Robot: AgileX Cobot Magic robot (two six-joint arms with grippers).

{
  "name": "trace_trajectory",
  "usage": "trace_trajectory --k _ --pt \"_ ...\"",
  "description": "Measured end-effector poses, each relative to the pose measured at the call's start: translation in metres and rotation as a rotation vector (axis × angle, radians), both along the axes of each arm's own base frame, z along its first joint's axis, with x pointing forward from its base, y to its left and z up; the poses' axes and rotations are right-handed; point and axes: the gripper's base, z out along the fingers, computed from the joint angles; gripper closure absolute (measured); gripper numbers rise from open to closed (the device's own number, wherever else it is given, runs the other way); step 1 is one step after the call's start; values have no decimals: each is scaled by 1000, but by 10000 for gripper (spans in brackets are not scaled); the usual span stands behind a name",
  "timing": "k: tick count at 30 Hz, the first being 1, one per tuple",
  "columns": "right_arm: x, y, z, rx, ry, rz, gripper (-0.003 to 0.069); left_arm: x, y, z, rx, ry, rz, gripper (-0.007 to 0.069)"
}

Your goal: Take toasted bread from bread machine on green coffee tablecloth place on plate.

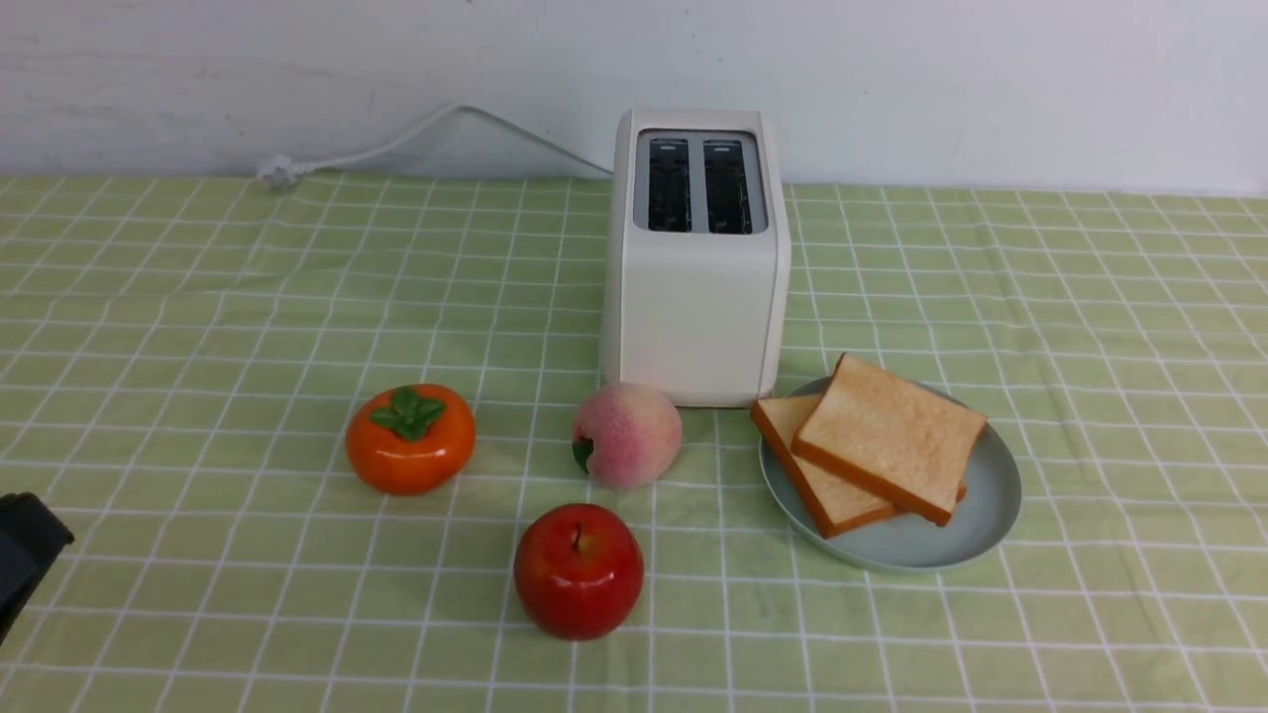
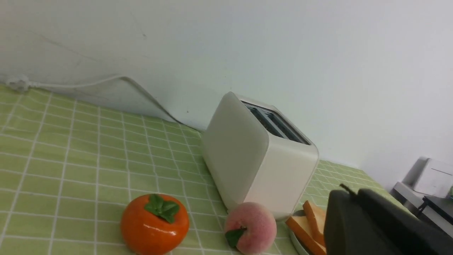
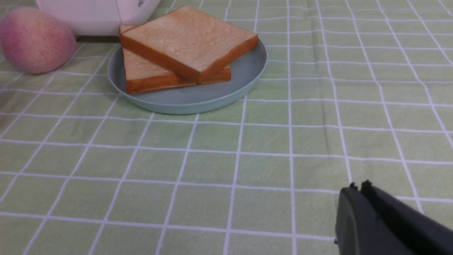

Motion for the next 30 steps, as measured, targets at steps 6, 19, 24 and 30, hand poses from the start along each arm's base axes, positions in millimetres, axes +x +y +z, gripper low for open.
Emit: trace_trajectory --k 6,19,24,30 --pt "0 0 0 0 0 0 649 -10 -23 -1 209 -180 -257 637" --pt "0 0 0 3 0 0 636 -17 -33 -5 283 -183 -397 638" --pt "0 0 0 3 0 0 629 -15 -31 -3 384 -263 -354 638" --pt "0 0 0 3 0 0 624 -14 -29 0 409 -308 -319 638"
